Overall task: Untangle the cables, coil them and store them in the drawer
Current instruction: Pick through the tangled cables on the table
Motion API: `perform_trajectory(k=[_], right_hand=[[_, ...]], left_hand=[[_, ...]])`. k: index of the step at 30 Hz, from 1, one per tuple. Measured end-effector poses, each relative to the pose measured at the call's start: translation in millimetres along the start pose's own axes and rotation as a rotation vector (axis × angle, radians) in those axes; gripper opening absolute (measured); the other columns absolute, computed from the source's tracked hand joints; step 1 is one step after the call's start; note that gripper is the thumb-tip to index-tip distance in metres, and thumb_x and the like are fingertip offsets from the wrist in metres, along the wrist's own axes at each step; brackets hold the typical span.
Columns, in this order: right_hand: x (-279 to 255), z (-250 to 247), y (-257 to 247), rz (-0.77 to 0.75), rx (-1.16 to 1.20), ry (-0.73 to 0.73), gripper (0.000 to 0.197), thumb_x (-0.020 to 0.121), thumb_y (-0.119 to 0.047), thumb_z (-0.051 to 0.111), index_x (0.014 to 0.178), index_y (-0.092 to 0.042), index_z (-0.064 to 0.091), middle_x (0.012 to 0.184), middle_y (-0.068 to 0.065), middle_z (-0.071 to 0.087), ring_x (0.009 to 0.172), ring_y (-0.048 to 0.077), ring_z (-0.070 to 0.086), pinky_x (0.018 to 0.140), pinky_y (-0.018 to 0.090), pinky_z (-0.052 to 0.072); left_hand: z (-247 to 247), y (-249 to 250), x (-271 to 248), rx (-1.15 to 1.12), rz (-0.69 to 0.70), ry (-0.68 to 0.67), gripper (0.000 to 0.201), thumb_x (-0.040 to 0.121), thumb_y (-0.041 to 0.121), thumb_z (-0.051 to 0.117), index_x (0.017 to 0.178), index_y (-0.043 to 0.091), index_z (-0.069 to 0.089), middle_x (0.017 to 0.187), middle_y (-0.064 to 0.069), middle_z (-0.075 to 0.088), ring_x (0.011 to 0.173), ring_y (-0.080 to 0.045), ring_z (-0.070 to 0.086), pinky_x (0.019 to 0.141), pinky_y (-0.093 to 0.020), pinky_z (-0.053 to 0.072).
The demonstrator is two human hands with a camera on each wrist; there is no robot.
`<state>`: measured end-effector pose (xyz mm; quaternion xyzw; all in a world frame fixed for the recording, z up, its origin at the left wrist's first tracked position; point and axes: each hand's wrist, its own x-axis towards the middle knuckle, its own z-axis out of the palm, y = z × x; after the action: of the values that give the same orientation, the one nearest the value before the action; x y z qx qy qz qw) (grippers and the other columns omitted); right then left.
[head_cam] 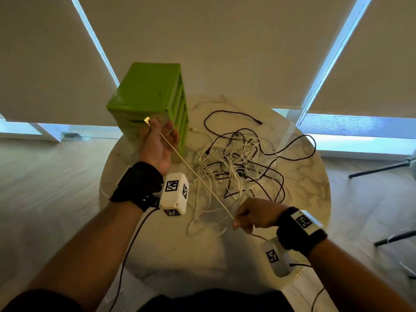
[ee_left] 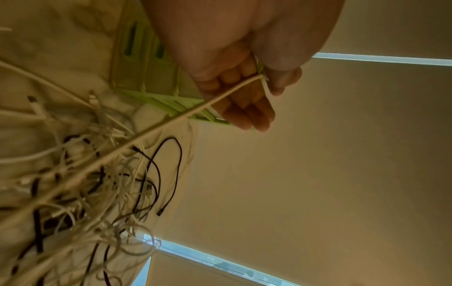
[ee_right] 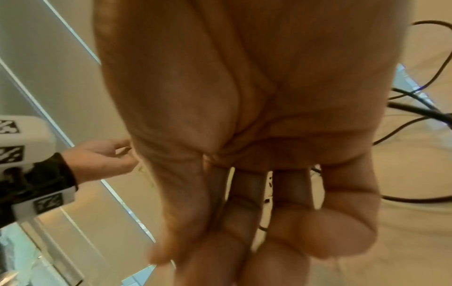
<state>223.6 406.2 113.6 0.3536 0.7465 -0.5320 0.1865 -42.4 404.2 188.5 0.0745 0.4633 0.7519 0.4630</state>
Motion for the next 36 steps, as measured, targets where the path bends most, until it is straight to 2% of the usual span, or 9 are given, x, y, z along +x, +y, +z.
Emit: perform_trajectory(k=[3,6,9,11,14,20,27,32,36], right_hand=[[13,-3,4,0.134,-0.049,-0.03,0.021,0.095,-0.023,0.052,0.112,-0.026,0.065,0.077,-0.006,0.066,0.07,0.007,0.061,0.069,0.019,0.047],[25,-6,2,0.237,-0.087,0.025,0.015,0.096,-0.023,0.049,0.101,-0.022,0.063,0.087,0.004,0.071,0.066,0.009,0.061,0.068,0.025,0.049],[31,-15,-11,0.26,-0.126,0.428,0.018,0.093,-0.024,0.048,0.088,-0.017,0.063,0.087,0.004,0.069,0.073,0.018,0.063,0.068,0.03,0.052],[36,-21,-24,0.212,0.014,0.746,0.023,0.092,-0.031,0.048,0.109,-0.02,0.06,0.095,0.003,0.066,0.085,0.025,0.064,0.071,0.034,0.052],[47,-25,-42,0.22,0.419,0.673,0.043,0.092,-0.04,0.053,0.131,-0.032,0.038,0.099,0.004,0.061,0.079,0.022,0.064,0.055,0.03,0.048],[52,-47,-16,0.474,-0.049,0.875,0.027,0.092,-0.036,0.052,0.104,-0.013,0.059,0.106,0.016,0.065,0.091,0.033,0.06,0.075,0.033,0.046],[58,-42,-45,0.281,-0.259,1.3,0.076,0.077,-0.044,0.073,0.138,-0.021,0.033,0.133,0.016,0.035,0.116,0.037,0.046,0.094,0.048,0.044],[86,-52,-35,0.488,-0.298,0.86,0.059,0.089,-0.036,0.055,0.142,-0.031,0.029,0.136,0.016,0.042,0.12,0.038,0.048,0.101,0.052,0.04],[100,-48,-25,0.414,-0.306,0.824,0.031,0.094,-0.033,0.046,0.124,-0.025,0.049,0.118,0.011,0.054,0.106,0.035,0.056,0.093,0.048,0.045]], left_hand=[[-13,8,1,0.043,-0.07,-0.061,0.023,0.101,0.032,0.041,0.085,0.021,0.052,0.065,0.005,0.07,0.049,-0.007,0.059,0.05,-0.019,0.049],[-26,14,4,0.116,-0.116,-0.111,0.025,0.101,0.034,0.04,0.085,0.02,0.052,0.067,0.005,0.071,0.048,-0.007,0.057,0.049,-0.018,0.048],[-38,16,13,0.154,-0.12,-0.118,0.027,0.102,0.034,0.038,0.084,0.019,0.051,0.058,0.006,0.063,0.039,-0.004,0.041,0.043,-0.017,0.038],[-45,17,20,0.163,-0.132,-0.137,0.03,0.103,0.034,0.036,0.084,0.017,0.051,0.051,0.007,0.051,0.036,-0.003,0.029,0.04,-0.017,0.03],[-55,13,25,0.209,-0.184,-0.143,0.031,0.103,0.035,0.036,0.082,0.018,0.052,0.049,0.008,0.042,0.035,-0.003,0.024,0.039,-0.016,0.023],[-73,12,32,0.218,-0.232,-0.124,0.028,0.102,0.031,0.039,0.082,0.017,0.053,0.047,0.008,0.042,0.035,-0.004,0.024,0.039,-0.018,0.021],[-83,1,47,0.211,-0.272,-0.097,0.028,0.101,0.029,0.041,0.08,0.016,0.054,0.047,0.008,0.042,0.036,-0.004,0.024,0.04,-0.019,0.021],[-83,-8,58,0.248,-0.308,-0.12,0.024,0.098,0.022,0.048,0.074,0.019,0.049,0.044,0.01,0.032,0.035,-0.003,0.022,0.038,-0.018,0.018],[-80,-23,61,0.445,-0.353,-0.147,0.024,0.093,0.012,0.056,0.073,0.022,0.047,0.04,0.013,0.024,0.033,-0.002,0.019,0.035,-0.018,0.014]])
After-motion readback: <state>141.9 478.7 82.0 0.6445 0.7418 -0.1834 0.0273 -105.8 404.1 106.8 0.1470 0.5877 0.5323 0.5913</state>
